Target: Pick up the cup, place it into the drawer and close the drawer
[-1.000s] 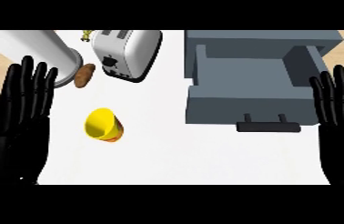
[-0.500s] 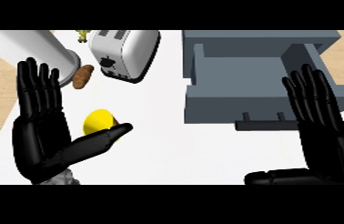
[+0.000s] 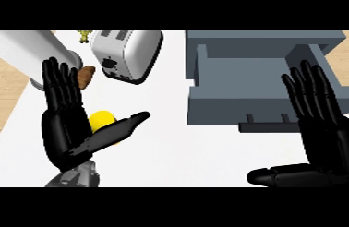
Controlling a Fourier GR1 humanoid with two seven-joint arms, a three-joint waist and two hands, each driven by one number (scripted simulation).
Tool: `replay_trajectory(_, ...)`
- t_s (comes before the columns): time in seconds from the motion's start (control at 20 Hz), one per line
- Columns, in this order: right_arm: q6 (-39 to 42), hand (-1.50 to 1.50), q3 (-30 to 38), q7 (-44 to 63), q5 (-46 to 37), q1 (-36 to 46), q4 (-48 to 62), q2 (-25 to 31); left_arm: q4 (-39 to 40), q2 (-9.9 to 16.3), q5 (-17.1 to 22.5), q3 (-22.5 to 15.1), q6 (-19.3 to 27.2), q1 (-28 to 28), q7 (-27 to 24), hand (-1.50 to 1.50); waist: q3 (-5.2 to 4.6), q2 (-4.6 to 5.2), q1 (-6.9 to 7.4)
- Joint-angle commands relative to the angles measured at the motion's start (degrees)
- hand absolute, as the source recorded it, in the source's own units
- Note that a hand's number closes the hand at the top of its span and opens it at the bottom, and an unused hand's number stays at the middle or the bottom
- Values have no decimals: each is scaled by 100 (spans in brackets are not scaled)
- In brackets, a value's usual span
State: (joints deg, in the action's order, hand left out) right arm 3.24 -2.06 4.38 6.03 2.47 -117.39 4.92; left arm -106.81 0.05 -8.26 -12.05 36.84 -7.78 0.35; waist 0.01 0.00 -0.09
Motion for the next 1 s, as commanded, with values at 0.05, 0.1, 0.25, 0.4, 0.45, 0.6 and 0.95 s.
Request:
replay_trajectory(0.05,-41,-150,-219,-137,-267,-27,111,-189,180,-5,21,352,-69,-395,279,-150,0,-2,1)
replay_trajectory(0.1,-46,-150,41,218,-32,138,-57,-80,376,-5,11,423,-96,-485,174,-150,-1,-1,-2)
replay_trajectory(0.25,-66,-150,-198,-56,-196,-20,-29,-255,590,-5,425,503,-137,-168,-375,-150,-1,0,-1)
replay_trajectory(0.4,1,-150,82,54,-19,234,93,-146,489,-5,275,293,76,48,-312,-150,-1,-2,8)
replay_trajectory(0.45,371,-150,303,-36,281,-434,-431,153,259,-5,-205,114,359,-396,593,-150,3,-9,-22)
replay_trajectory(0.6,52,-150,273,-51,86,262,240,-111,252,-5,62,68,340,177,101,-150,0,-3,13)
replay_trajectory(0.95,-10,-150,183,428,11,130,-374,-74,272,-4,116,-220,637,773,-91,-150,-1,-6,8)
